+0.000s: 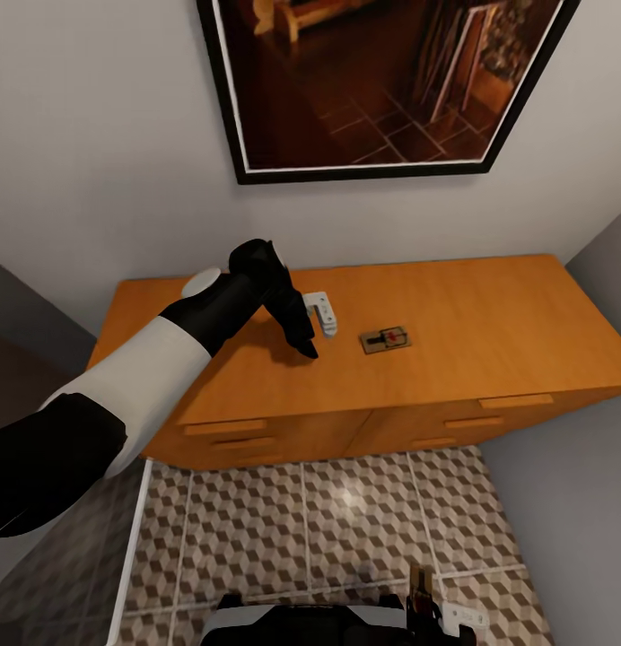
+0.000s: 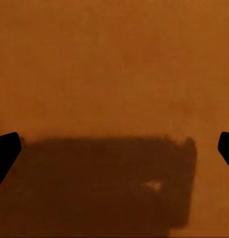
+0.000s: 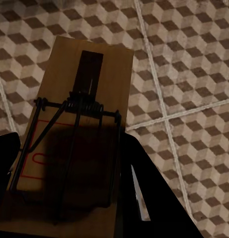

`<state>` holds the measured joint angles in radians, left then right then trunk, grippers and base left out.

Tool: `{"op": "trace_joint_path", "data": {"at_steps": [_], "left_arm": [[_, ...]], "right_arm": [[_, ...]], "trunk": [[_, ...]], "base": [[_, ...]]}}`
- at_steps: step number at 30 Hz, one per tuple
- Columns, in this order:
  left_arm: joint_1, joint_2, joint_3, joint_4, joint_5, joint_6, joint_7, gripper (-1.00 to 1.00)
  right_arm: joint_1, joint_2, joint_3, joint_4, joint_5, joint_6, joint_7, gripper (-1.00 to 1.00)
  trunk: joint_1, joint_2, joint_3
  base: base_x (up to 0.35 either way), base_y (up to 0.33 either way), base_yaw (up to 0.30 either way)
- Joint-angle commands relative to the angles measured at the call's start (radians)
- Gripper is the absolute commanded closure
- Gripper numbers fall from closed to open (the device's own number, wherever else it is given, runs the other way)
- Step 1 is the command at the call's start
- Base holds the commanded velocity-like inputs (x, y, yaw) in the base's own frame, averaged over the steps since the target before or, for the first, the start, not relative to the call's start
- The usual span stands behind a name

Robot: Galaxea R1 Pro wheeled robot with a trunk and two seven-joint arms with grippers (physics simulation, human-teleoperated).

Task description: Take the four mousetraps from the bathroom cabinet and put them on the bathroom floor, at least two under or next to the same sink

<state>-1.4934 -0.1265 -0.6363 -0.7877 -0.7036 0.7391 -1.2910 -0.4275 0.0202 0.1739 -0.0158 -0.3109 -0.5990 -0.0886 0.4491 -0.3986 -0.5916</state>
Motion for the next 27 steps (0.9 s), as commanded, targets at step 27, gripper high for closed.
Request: {"op": "trace_joint_path", "data": {"at_steps": [27], "left_arm": [[-0.001,-0.001,-0.001,-0.002,-0.005,0.01,-0.008,-1.0]], "right_arm": [[0.0,0.001,0.009,0.0,-0.004,-0.002,-0.007,1.0]], "trunk": [[0.001,-0.001,-0.001]], "base": [[0.049,-0.084,0.0]]}}
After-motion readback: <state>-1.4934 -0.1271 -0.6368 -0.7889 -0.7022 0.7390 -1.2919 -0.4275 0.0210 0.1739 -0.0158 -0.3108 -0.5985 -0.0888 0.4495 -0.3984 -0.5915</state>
